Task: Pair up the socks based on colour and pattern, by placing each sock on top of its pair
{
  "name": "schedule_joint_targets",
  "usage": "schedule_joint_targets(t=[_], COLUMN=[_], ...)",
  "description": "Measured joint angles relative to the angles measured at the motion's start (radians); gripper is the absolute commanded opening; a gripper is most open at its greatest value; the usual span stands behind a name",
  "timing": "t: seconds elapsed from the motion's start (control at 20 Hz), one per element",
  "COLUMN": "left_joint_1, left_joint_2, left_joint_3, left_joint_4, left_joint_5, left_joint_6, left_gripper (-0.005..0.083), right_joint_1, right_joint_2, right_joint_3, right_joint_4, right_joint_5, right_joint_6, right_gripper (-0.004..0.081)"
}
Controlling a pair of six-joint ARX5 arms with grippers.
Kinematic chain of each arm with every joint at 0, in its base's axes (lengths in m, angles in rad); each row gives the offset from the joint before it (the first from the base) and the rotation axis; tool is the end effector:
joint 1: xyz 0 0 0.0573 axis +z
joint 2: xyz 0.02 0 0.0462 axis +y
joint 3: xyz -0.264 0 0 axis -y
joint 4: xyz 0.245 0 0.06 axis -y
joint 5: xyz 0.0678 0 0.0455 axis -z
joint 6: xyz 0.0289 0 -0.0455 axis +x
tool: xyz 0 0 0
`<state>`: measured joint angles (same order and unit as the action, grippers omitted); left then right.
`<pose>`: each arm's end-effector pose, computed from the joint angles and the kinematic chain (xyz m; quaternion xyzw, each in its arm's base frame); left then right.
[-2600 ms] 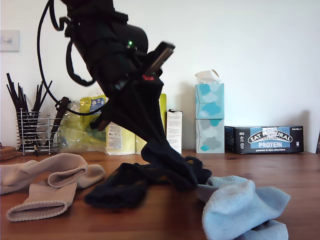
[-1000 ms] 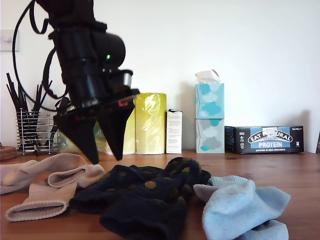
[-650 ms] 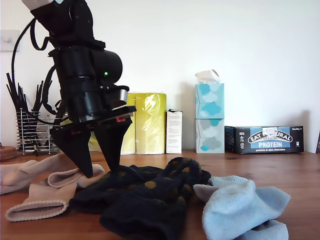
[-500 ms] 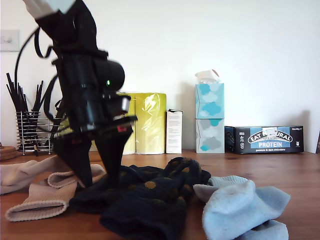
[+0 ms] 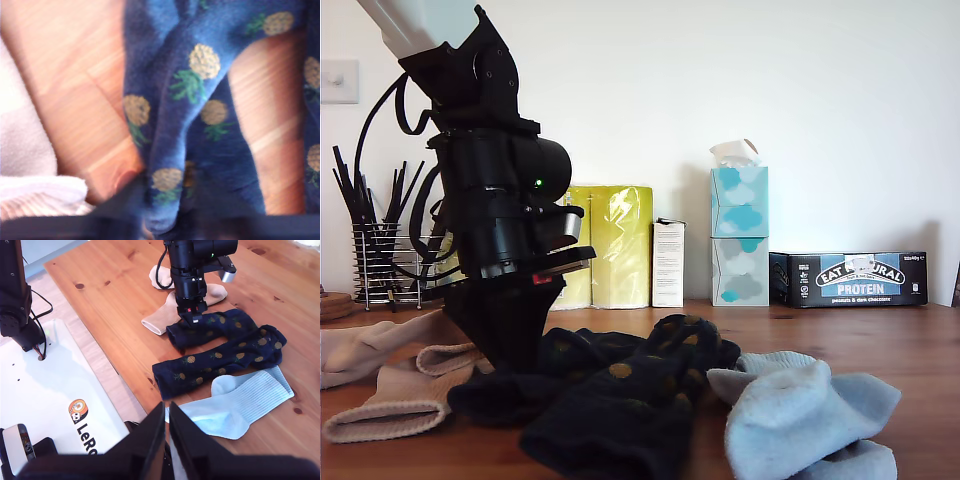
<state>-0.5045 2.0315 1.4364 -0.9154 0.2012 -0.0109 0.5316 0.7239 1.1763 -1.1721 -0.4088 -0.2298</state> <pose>0.3296 -0.1886 0.1564 0.0998 0.6790 -0.2479 0.6838 0.0694 0.0541 0.3772 -0.1171 0.3005 0.4615 0.8264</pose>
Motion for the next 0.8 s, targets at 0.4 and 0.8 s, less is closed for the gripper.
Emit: schedule_joint_targets(t=[0.4, 0.8], left_joint_1=[0.023, 0.033], left_joint_2=[0.0, -0.01], left_joint_3=[0.308, 0.583], left_joint_4=[-0.079, -0.109], left_joint_5=[-0.063, -0.22], left_joint_6=[0.013, 0.013], left_gripper=[-0.0021, -0.0021], right_joint_1=[0.0, 0.0], right_joint_2=[0.0, 0.0], right_joint_3=[0.0, 0.0], right_joint_4=[-0.003, -0.01], right_joint_5=[0.0, 0.0], right_joint_6=[0.0, 0.0], right_gripper=[-0.0012, -0.0012])
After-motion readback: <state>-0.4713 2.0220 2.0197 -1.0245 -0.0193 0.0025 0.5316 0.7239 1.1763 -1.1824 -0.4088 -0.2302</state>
